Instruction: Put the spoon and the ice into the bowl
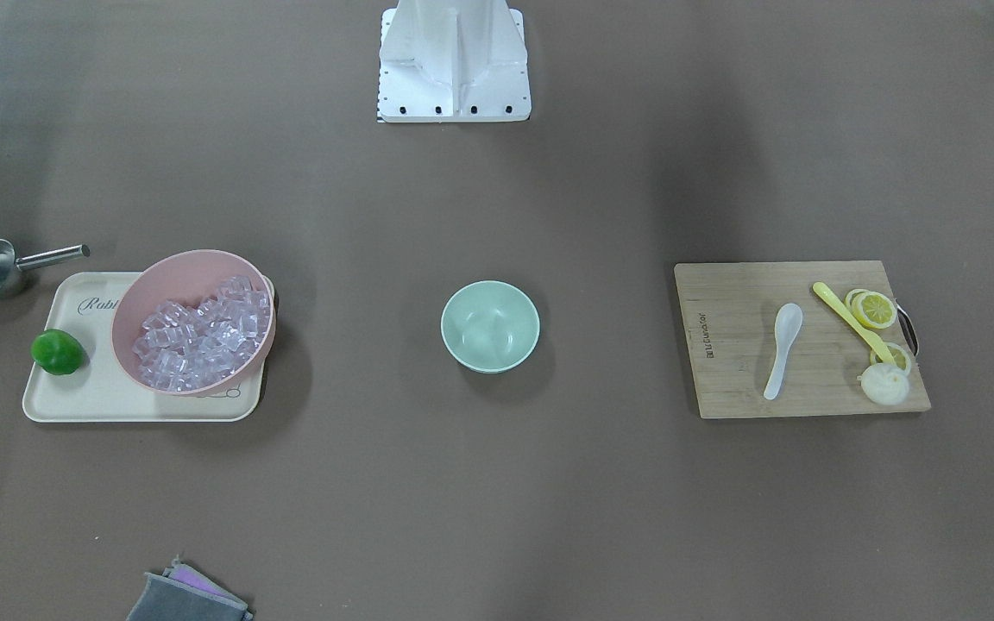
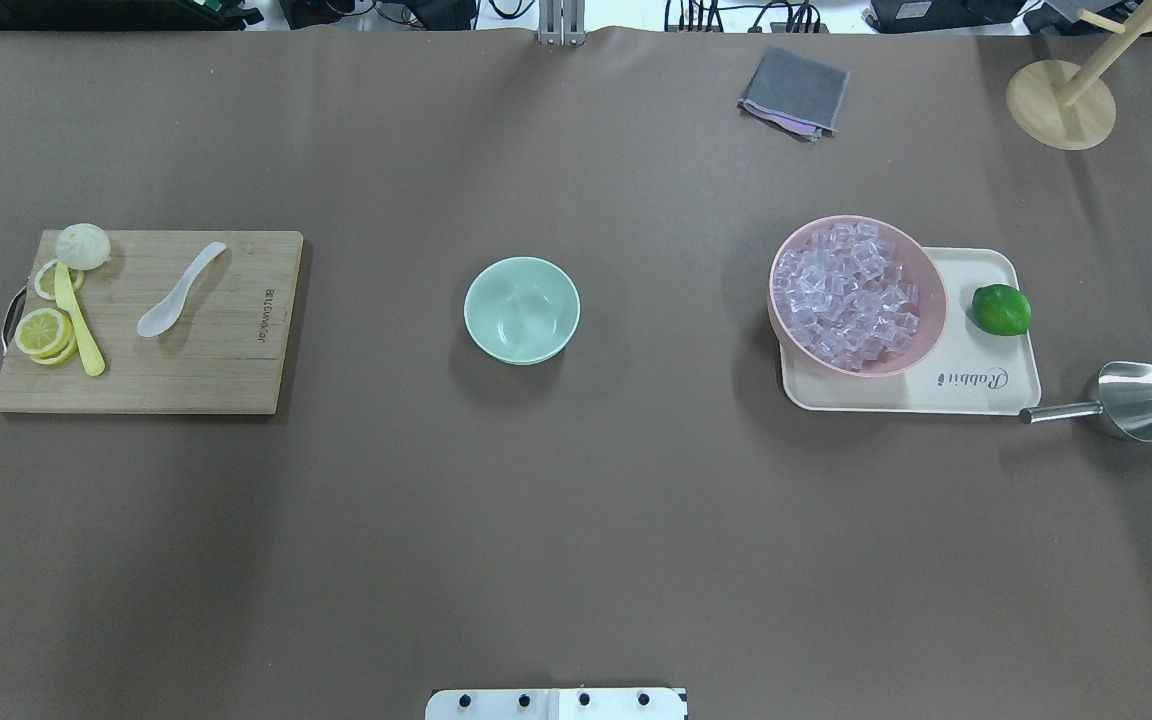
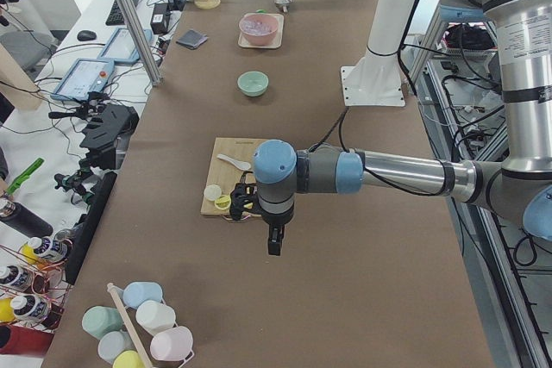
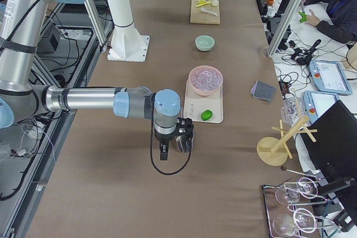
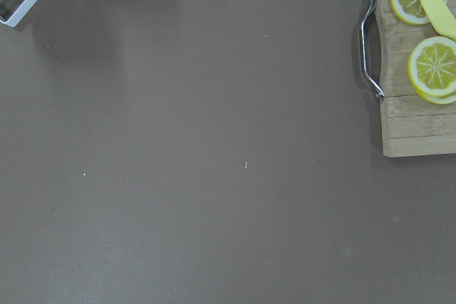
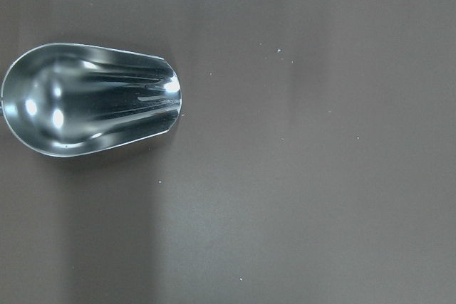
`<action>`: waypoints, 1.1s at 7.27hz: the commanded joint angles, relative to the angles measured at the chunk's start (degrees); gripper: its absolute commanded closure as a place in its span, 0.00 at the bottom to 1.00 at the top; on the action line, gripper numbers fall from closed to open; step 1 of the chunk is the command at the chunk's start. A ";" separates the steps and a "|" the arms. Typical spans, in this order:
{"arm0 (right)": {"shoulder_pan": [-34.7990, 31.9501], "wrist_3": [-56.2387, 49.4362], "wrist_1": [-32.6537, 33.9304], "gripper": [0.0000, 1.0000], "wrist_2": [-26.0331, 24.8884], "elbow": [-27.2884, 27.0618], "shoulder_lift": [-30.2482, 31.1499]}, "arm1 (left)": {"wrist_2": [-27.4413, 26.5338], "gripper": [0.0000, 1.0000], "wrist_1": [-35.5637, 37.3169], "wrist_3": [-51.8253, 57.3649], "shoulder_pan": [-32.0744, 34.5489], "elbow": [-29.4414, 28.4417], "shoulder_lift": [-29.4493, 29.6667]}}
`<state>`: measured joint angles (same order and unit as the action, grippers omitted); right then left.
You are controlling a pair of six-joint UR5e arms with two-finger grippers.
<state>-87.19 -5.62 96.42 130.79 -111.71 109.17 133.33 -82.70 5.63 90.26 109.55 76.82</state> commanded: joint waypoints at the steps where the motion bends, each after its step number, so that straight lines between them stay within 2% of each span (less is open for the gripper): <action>1: 0.00 0.00 0.00 0.00 0.08 0.00 -0.01 | 0.18 0.01 0.09 0.00 -0.09 0.49 0.00; 4: 0.00 0.09 -1.40 0.00 -0.01 -0.35 -0.10 | 0.00 0.01 -0.44 0.09 -0.26 0.84 0.96; 6: 0.00 0.09 -9.11 0.00 0.87 0.00 0.07 | -0.09 0.01 -1.41 -0.53 -0.26 1.11 3.85; 8: 0.00 0.61 -12.81 0.00 0.26 -1.48 -0.19 | 0.61 0.01 -2.54 -0.44 -0.26 1.37 6.22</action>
<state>-87.19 -5.26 86.56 131.42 -112.19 109.13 133.57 -84.37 5.19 89.96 110.74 81.20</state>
